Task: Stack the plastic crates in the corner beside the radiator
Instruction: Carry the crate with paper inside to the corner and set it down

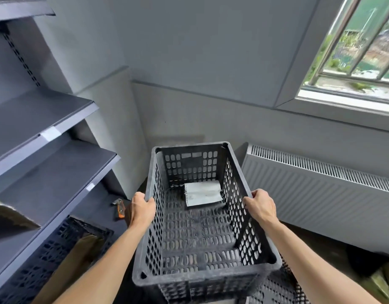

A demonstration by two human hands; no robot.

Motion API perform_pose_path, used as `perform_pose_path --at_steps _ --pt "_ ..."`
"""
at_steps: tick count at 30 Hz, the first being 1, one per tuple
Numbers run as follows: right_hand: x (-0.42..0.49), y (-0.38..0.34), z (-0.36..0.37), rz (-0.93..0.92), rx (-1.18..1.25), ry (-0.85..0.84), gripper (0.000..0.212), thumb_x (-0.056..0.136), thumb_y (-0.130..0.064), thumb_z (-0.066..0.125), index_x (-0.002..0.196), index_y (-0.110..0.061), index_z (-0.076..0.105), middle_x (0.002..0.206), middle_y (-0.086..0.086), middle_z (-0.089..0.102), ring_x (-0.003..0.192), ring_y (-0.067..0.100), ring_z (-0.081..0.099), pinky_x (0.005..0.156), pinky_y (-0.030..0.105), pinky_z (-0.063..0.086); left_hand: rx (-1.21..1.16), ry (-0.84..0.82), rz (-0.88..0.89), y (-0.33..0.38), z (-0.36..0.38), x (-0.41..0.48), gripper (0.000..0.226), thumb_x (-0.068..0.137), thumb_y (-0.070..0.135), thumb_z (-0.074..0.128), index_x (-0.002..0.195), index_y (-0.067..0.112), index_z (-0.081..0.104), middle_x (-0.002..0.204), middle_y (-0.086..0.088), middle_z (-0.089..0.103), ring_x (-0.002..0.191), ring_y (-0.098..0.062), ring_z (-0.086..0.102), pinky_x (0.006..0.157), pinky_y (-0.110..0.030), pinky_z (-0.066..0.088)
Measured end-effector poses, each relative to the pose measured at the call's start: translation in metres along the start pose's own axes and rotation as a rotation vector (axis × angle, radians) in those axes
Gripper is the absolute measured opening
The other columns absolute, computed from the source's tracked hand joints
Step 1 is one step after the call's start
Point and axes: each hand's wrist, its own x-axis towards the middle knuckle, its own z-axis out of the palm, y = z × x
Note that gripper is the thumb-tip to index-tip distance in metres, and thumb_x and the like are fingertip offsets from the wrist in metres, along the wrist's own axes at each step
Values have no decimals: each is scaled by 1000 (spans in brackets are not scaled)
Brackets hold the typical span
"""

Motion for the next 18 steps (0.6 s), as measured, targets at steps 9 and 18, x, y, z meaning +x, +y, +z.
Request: perform_pose_path --at_steps 9,18 --pt "67 -73 23 -38 -65 -11 16 79 -16 57 74 -4 65 65 4 68 65 22 64 55 29 44 -85 -4 -57 14 7 101 16 84 20 54 76 7 49 67 -7 52 61 -28 49 54 -33 36" --pt "153 -124 46 -148 -104 -128 21 80 -18 61 65 -2 62 58 2 64 56 19 59 52 26 41 -20 72 -176 32 19 161 18 85 26 54 75 12 50 66 -5 56 59 -24 53 51 -26 36"
